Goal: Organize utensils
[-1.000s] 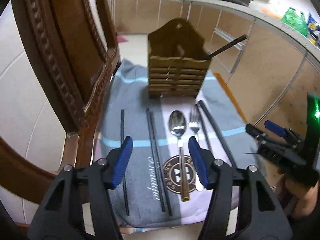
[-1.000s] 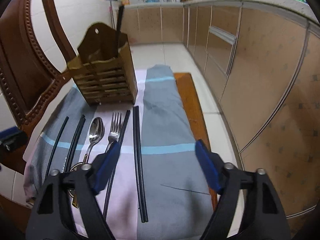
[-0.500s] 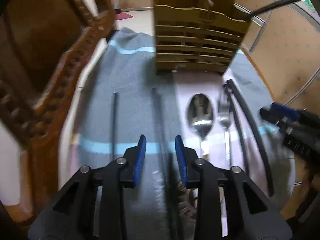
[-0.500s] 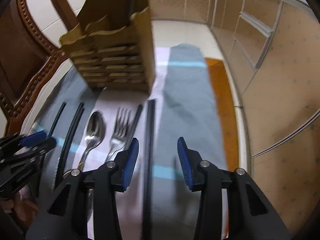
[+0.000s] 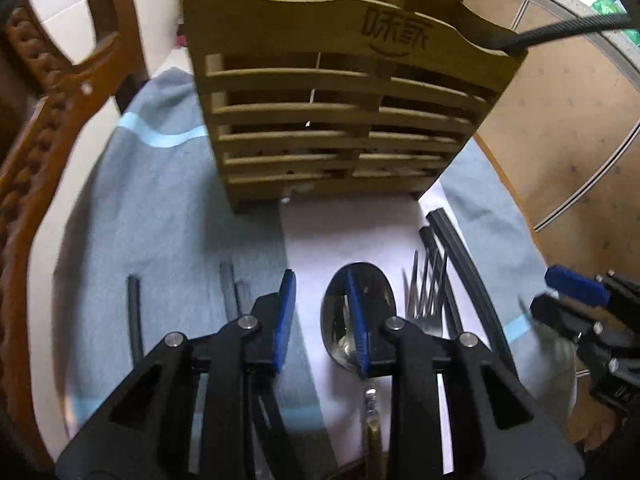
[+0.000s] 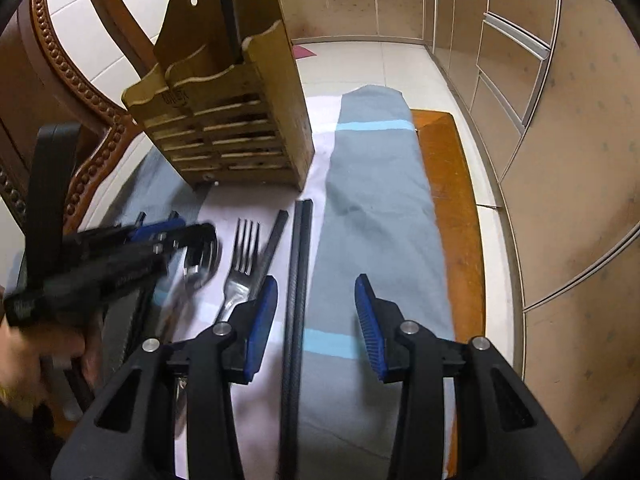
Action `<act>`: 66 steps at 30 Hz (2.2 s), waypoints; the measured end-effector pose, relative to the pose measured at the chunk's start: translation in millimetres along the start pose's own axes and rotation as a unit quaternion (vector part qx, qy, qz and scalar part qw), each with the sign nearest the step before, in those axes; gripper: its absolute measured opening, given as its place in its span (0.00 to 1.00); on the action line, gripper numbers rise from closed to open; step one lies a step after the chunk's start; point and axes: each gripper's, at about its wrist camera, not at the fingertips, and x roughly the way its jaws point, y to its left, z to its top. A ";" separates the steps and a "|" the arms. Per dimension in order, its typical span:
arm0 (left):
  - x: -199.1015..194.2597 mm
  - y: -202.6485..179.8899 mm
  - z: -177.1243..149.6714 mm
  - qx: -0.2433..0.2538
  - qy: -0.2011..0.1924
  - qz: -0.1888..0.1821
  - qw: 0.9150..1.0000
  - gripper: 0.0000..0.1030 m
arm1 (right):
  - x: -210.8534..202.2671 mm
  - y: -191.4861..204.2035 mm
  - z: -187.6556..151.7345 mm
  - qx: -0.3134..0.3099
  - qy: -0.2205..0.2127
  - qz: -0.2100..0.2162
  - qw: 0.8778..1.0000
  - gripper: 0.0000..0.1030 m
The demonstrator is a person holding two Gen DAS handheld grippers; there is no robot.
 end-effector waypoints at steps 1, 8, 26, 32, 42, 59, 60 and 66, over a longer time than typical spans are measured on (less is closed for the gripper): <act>2.6 1.4 2.5 0.001 0.002 -0.008 1.000 0.25 | 0.9 -1.2 -1.9 -0.003 0.003 -0.001 1.000 0.41; 14.7 -3.8 7.6 0.021 0.014 -0.050 0.998 0.21 | 5.0 -10.5 -8.3 -0.002 0.008 -0.005 1.000 0.41; -22.5 6.6 -9.2 0.038 0.003 0.012 0.999 0.51 | 19.0 11.6 5.9 -0.103 -0.022 0.057 0.993 0.42; -32.7 -2.6 -13.9 0.087 -0.006 0.035 0.996 0.54 | 36.5 27.9 19.6 -0.185 -0.048 0.107 0.976 0.42; -26.4 -35.8 -25.3 0.154 0.000 0.056 0.986 0.50 | 68.5 17.4 35.0 -0.137 0.002 0.182 0.974 0.41; 8.1 -21.6 -12.6 0.118 0.024 0.004 0.993 0.50 | 38.5 27.0 36.6 -0.114 0.032 0.254 0.960 0.03; 10.3 -20.5 -9.2 0.116 0.025 -0.001 0.993 0.50 | 27.4 29.0 35.6 -0.119 0.022 0.245 0.962 0.03; 26.9 -9.9 11.3 0.072 0.036 -0.048 0.996 0.50 | -24.5 16.7 26.2 -0.115 -0.020 0.224 0.968 0.02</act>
